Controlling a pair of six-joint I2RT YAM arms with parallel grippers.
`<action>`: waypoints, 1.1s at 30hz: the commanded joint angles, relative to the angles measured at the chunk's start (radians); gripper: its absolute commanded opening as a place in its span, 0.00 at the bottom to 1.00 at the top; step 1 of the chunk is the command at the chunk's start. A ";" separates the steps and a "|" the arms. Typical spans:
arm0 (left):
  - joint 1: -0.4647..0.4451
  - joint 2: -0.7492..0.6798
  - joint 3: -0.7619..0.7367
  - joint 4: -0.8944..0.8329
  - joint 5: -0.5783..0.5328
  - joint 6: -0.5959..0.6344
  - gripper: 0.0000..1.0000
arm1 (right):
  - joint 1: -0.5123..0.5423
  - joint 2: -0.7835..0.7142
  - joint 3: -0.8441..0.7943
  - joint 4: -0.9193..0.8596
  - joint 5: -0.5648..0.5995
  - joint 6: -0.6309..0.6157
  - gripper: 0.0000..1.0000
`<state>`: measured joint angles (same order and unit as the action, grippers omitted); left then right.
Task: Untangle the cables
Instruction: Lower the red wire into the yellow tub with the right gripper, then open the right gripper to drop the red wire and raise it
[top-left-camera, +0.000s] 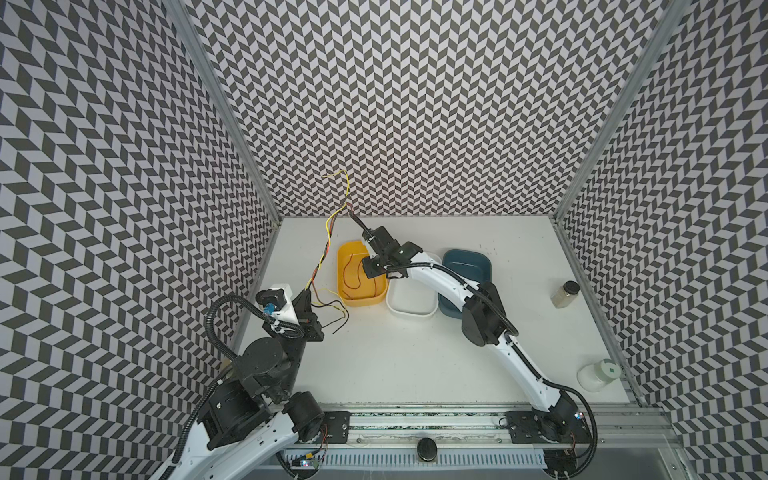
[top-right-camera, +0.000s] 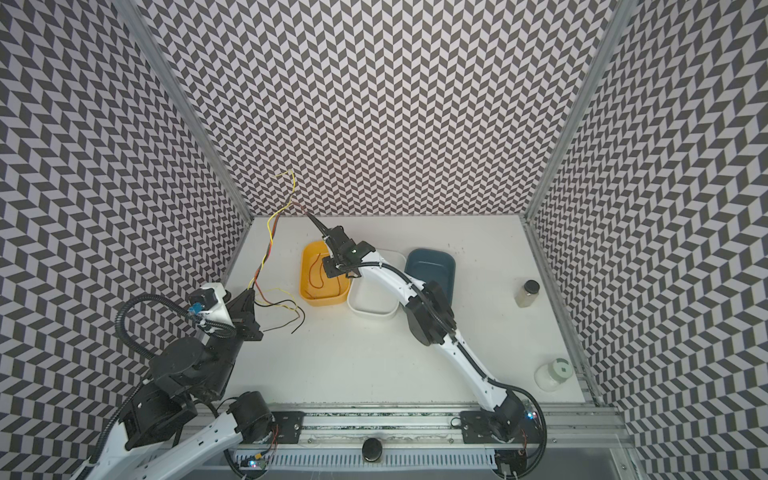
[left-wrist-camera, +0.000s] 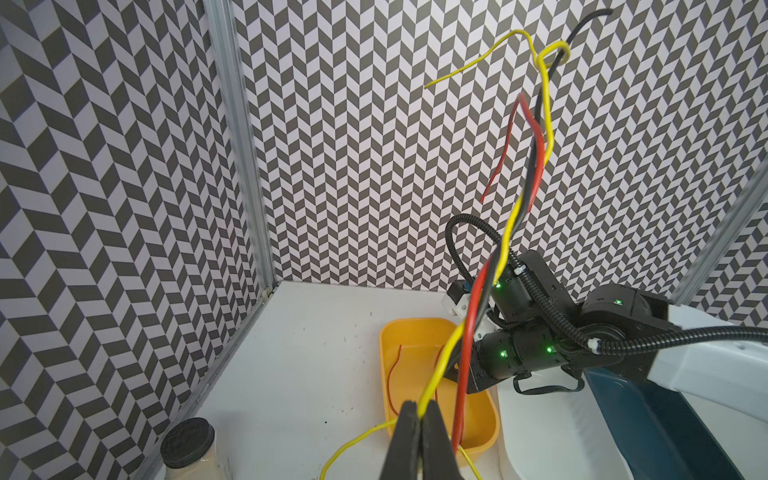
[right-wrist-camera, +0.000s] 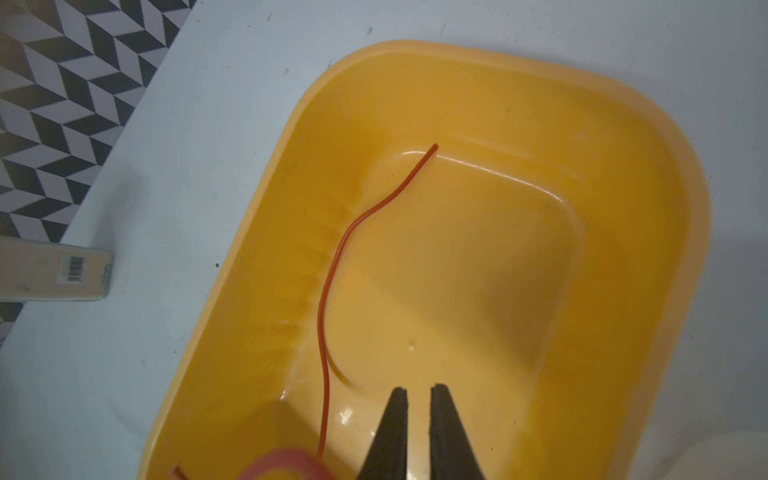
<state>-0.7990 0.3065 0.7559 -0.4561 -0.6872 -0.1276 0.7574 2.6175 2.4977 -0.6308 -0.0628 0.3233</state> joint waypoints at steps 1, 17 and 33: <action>0.010 0.002 -0.008 0.030 0.004 -0.004 0.00 | 0.007 -0.054 -0.011 -0.033 -0.004 -0.023 0.27; 0.014 0.002 -0.007 0.028 0.008 -0.006 0.00 | 0.007 -0.187 -0.008 -0.095 0.068 -0.111 0.62; 0.014 -0.004 -0.007 0.026 0.004 -0.006 0.00 | -0.049 -0.281 -0.112 -0.093 0.033 -0.099 0.61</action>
<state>-0.7925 0.3065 0.7559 -0.4561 -0.6792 -0.1280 0.7383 2.4214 2.4233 -0.7303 -0.0196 0.2153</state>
